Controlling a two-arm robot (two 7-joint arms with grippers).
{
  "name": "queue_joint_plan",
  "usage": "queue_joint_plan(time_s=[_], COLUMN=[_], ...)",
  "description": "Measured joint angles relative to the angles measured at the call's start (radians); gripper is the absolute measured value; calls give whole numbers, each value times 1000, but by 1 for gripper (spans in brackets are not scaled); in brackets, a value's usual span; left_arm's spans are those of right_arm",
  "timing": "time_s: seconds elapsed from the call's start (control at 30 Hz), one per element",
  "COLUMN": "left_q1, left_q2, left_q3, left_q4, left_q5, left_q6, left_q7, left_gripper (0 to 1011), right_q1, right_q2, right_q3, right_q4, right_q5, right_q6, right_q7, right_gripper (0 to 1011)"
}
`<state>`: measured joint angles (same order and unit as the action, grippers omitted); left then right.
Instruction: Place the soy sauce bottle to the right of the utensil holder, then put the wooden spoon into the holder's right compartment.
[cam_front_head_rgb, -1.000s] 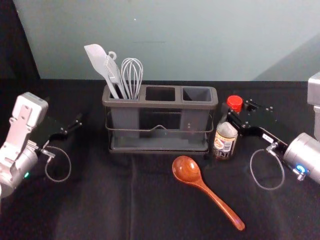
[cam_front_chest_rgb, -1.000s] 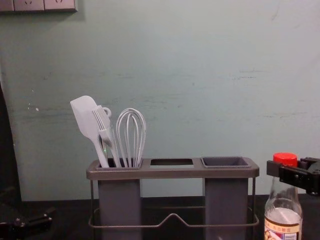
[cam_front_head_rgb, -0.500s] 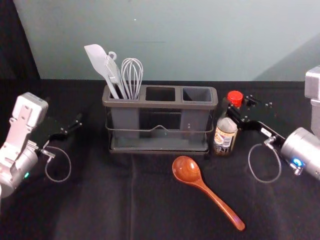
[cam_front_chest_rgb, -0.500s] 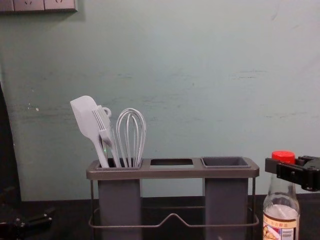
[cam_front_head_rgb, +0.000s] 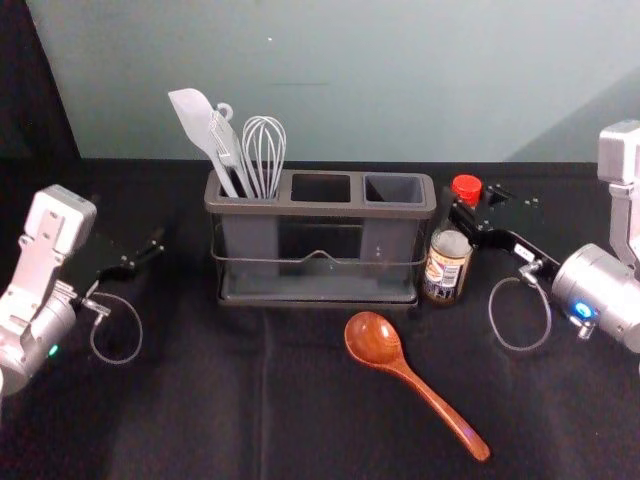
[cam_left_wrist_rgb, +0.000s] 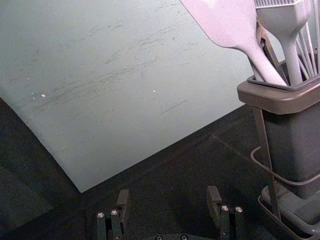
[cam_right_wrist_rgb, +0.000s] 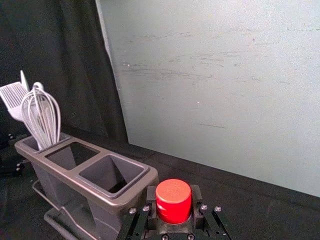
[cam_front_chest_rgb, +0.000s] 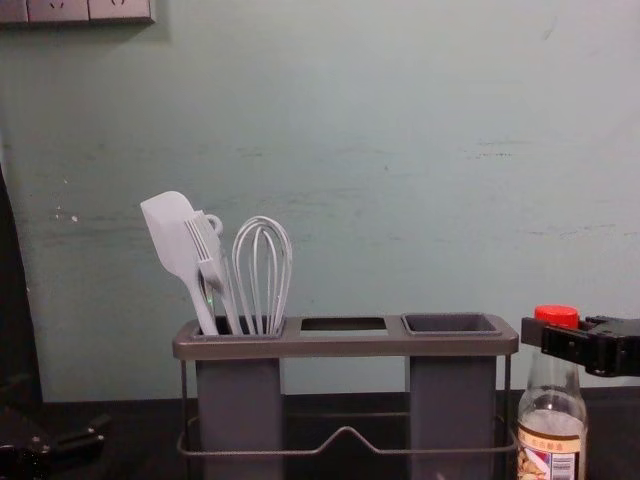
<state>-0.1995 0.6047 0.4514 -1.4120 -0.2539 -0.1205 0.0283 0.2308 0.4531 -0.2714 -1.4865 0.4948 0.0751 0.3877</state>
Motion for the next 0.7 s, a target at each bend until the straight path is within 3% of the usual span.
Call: queue_joint_plan(time_s=[0.37,0.7], left_q1=[0,0], left_q2=[0,0], left_q3=[0,0], left_q4=[0,0], left_q5=[0,0], left_q6=[0,0], left_q7=[0,0], left_gripper=[1000,1000], right_q1=[6,-9], right_q2=[-14,-12], right_q3=[6,30], right_q4=[6,-29], right_q5=[0,24], right_q6=[4,18], right_q7=[-17,-27], right_gripper=[409,726])
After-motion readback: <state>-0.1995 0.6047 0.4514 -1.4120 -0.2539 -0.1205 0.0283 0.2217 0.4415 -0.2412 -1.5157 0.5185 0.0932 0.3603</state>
